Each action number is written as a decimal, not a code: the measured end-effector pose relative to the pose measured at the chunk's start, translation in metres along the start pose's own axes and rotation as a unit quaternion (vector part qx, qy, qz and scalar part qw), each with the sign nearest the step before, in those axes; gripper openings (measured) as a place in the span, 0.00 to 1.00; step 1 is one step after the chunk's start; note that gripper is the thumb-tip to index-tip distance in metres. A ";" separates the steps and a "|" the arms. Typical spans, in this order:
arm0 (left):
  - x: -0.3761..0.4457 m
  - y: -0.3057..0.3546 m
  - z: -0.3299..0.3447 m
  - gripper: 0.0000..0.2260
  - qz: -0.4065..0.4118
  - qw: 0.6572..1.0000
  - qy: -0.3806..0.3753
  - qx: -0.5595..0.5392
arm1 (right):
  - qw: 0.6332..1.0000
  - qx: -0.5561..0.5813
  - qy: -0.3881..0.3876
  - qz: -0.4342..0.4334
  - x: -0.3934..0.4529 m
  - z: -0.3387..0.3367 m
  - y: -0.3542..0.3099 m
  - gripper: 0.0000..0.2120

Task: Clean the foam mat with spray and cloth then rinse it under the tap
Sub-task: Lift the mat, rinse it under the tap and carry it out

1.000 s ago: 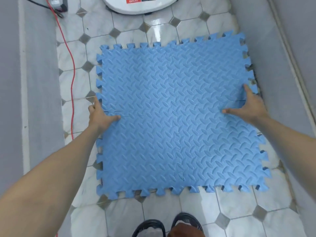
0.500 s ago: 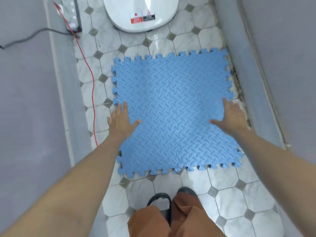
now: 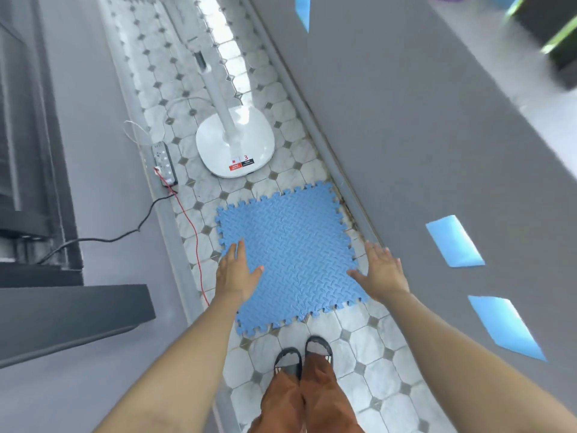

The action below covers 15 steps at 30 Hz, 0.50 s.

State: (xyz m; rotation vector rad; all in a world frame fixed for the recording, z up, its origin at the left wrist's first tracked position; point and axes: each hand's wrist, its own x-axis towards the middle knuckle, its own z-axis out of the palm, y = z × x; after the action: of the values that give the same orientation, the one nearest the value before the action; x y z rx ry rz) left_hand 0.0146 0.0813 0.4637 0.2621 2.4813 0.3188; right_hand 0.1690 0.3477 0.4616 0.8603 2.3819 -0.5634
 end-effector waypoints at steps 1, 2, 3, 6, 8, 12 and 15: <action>-0.010 0.007 -0.011 0.36 0.006 1.000 -0.001 0.006 | 1.000 0.011 0.007 0.002 -0.012 -0.011 0.000 0.39; -0.018 0.013 -0.020 0.35 0.012 1.000 0.000 0.011 | 1.000 0.022 0.014 0.005 -0.024 -0.020 0.001 0.39; -0.025 0.019 -0.029 0.34 0.018 1.000 0.001 0.016 | 0.999 0.033 0.017 0.010 -0.036 -0.028 0.002 0.39; -0.043 0.038 -0.048 0.29 0.049 0.998 0.000 0.041 | 0.996 0.077 0.020 0.035 -0.075 -0.041 0.009 0.39; -0.053 0.049 -0.054 0.26 0.076 0.995 -0.010 0.058 | 0.992 0.110 0.024 0.061 -0.107 -0.044 0.016 0.39; -0.069 0.075 -0.060 0.25 0.139 0.986 -0.028 0.091 | 0.981 0.138 0.039 0.127 -0.172 -0.039 0.040 0.38; -0.082 0.102 -0.064 0.25 0.187 0.974 -0.040 0.123 | 0.965 0.167 0.055 0.195 -0.224 -0.031 0.062 0.38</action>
State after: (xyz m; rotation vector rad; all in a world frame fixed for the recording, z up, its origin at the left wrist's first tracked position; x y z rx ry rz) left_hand 0.0519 0.1460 0.5885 0.8333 2.3794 0.1479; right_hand 0.3456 0.3078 0.6100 1.5023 2.1538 -0.7811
